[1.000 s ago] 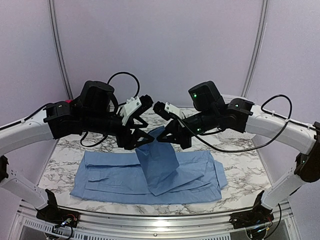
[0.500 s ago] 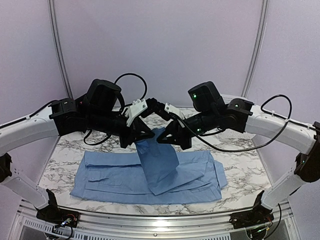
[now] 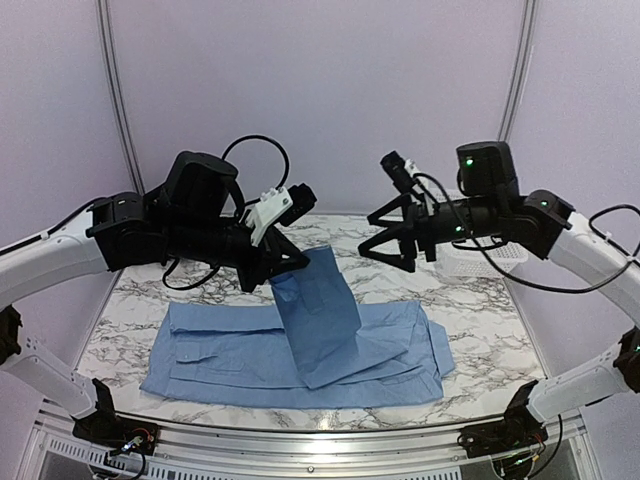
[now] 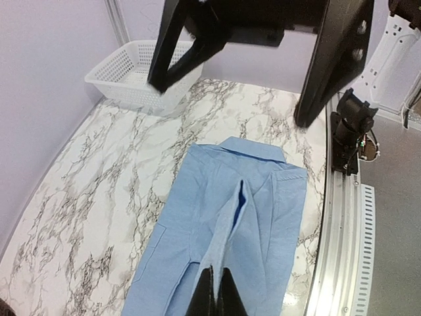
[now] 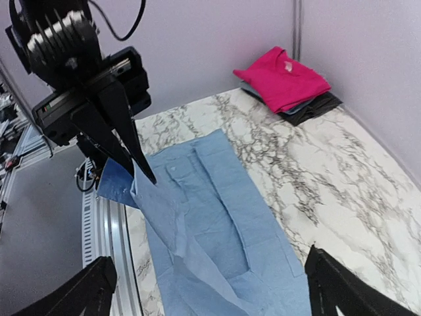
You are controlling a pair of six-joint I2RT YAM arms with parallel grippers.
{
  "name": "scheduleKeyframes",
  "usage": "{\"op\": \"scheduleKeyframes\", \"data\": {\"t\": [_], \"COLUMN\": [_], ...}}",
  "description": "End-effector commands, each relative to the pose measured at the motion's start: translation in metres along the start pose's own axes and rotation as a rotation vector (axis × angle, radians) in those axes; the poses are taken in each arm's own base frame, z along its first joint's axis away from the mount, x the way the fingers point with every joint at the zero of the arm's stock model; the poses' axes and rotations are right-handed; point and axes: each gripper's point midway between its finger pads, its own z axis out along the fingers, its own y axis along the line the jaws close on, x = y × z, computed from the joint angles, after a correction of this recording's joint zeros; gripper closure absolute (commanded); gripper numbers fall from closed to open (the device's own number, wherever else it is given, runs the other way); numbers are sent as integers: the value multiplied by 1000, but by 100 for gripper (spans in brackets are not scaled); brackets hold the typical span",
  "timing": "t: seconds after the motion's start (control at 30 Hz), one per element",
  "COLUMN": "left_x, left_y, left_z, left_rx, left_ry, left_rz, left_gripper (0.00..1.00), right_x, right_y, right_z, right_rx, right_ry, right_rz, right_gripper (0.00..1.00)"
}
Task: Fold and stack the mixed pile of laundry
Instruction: Adjust the rectangle-folded shirt at the center of the board.
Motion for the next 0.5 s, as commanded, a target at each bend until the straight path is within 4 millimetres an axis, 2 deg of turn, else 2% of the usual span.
{"op": "scheduleKeyframes", "data": {"t": [0.0, 0.07, 0.23, 0.37, 0.47], "left_x": [-14, -14, -20, -22, -29], "left_y": [6, 0, -46, -98, -132], "left_z": [-19, -20, -12, -8, -18], "left_rx": [-57, -46, 35, 170, 261], "left_ry": [-24, -7, 33, 33, 1], "left_rz": [-18, -1, 76, 148, 202], "left_gripper": [100, 100, 100, 100, 100], "right_x": [-21, -24, -35, -30, -17], "right_y": [-24, -45, -86, -116, -127], "right_z": [-41, -57, -89, -92, -78], "right_rx": [163, 220, 335, 399, 382], "right_ry": [-106, -132, -207, -206, -155], "right_rz": [46, 98, 205, 253, 261], "right_gripper": [2, 2, 1, 4, 7]}}
